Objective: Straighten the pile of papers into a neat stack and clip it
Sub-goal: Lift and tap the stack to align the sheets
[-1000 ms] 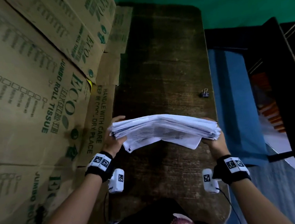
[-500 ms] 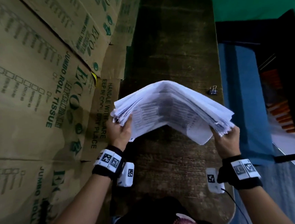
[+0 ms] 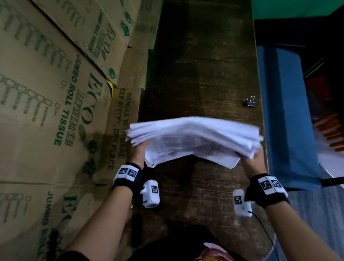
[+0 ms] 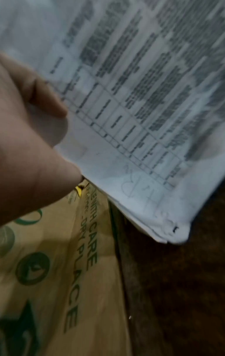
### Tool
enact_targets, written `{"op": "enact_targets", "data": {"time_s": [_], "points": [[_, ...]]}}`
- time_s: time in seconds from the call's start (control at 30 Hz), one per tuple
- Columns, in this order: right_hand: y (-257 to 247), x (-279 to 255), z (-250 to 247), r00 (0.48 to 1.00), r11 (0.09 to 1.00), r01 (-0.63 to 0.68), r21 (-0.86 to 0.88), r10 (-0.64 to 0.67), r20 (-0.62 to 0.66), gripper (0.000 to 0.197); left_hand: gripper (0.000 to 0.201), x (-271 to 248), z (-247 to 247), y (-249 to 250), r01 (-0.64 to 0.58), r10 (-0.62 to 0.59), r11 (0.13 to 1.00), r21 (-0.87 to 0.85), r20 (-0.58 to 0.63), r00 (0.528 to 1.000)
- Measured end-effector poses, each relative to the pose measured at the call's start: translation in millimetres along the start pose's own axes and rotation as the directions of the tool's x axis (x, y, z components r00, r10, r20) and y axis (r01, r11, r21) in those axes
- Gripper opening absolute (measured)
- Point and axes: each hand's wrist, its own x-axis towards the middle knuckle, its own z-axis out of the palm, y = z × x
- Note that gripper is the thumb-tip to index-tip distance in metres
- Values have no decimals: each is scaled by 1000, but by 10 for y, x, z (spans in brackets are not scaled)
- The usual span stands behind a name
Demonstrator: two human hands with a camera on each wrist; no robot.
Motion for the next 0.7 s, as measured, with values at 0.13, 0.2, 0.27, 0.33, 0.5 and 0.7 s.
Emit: {"op": "enact_targets", "data": {"time_s": [0.13, 0.2, 0.27, 0.33, 0.5, 0.7], "points": [[-419, 145, -275, 822, 869, 257, 424, -427, 377, 29, 41, 95, 10, 95, -128, 131, 991, -28, 151, 980], [-625, 275, -318, 748, 826, 372, 423, -537, 390, 31, 62, 85, 30, 179, -205, 198, 972, 114, 75, 977], [-873, 379, -386, 663, 782, 483, 394, -620, 419, 26, 90, -23, 71, 351, -290, 287, 951, 110, 39, 957], [-1064, 468, -460, 584, 739, 587, 331, -670, 459, 25, 106, -176, 177, 603, -473, 457, 880, 46, 192, 868], [-1575, 397, -538, 409, 556, 826, 95, -707, 576, 29, 76, -527, 568, 955, -675, 486, 737, 10, 686, 541], [-1605, 217, -645, 440, 442, 886, -141, -703, 558, 25, 9, -711, 782, 808, -455, 424, 890, -8, 379, 823]]}}
